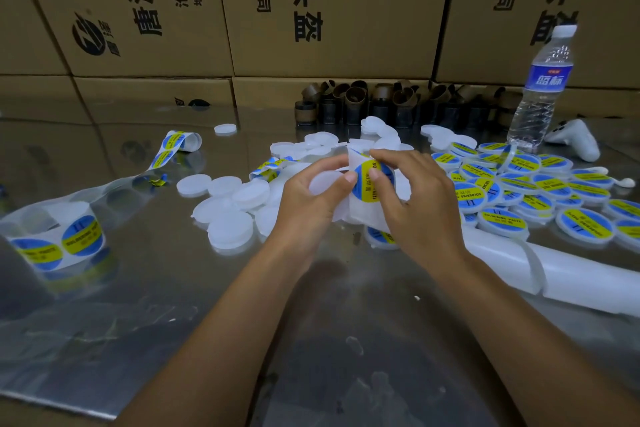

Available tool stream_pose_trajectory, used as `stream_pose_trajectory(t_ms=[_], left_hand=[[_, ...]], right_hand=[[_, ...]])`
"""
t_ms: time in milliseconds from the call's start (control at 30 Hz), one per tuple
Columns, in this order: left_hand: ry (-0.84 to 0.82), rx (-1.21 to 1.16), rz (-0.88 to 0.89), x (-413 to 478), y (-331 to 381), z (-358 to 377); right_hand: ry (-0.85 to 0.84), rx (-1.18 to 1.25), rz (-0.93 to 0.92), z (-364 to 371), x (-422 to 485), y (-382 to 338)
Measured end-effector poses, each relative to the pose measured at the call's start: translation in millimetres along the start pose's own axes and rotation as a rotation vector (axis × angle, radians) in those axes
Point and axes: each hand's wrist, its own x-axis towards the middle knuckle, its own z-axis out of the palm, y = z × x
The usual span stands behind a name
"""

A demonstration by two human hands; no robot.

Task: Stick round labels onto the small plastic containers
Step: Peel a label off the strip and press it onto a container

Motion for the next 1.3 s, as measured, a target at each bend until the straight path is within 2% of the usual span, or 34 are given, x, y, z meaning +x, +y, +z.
stream_pose_trajectory(t_ms=[267, 567, 900, 1300], left_hand=[[0.054, 0.04, -0.013, 1.5, -0.7, 1.7], [0.147, 0.088, -0.048, 3.8, -1.8, 0.6], [0.158, 0.206, 0.022, 7.5, -8.1, -2.7], [0.239, 0.137, -0.078, 8.1, -6.6, -2.7]], right_hand=[[0.027, -0.01, 0.01, -1.1, -0.2, -0.3], [-0.041, -0.053, 0.016, 1.1, -2.5, 5.3], [-0.048, -0.077, -0.022, 0.1, -1.4, 3.0], [0.032, 0.011, 0.023, -0.4, 0.6, -2.7]])
